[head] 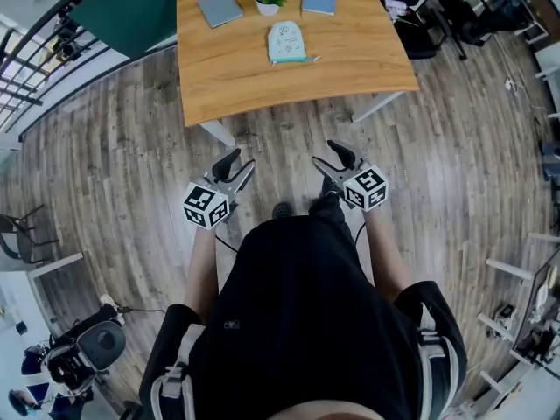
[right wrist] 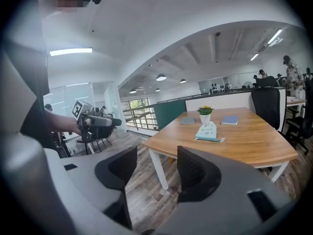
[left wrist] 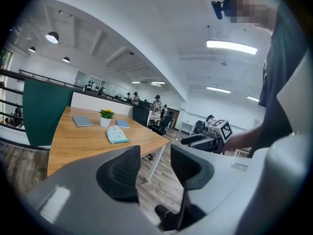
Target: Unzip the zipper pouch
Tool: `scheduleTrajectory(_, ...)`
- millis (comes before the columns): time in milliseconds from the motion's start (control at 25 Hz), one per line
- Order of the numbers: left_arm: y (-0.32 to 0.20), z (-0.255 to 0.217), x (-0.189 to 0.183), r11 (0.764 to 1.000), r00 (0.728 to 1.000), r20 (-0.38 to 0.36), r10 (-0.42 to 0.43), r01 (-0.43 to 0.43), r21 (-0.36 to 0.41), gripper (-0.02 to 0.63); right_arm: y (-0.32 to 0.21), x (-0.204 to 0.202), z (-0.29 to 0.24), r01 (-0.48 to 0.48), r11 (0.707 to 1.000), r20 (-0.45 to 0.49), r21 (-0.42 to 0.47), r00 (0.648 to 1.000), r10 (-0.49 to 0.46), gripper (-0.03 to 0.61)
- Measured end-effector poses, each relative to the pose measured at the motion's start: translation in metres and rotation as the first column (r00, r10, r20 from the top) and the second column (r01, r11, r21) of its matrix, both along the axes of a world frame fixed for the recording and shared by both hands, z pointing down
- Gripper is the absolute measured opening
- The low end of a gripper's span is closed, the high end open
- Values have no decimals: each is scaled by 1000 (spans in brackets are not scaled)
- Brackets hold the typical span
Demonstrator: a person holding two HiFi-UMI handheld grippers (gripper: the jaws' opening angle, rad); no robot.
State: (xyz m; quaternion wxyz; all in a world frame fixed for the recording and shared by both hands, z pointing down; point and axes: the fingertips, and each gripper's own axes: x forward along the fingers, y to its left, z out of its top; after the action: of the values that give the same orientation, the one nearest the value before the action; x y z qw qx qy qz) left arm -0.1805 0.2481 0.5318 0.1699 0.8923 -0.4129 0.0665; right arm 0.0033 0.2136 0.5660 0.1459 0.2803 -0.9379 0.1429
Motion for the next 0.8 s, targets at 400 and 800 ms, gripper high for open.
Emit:
scheduleTrajectory(400, 2, 1, -7, 1000, 1000, 13, 9, -9, -10, 195, 1, -5, 2, -2, 1000, -9, -9, 1000, 2, 259)
scheduleTrajectory(800, -18, 1, -6, 1000, 999, 30, -11, 12, -7, 193, -22, -2, 11, 7, 1000, -15, -15, 1000, -7, 256)
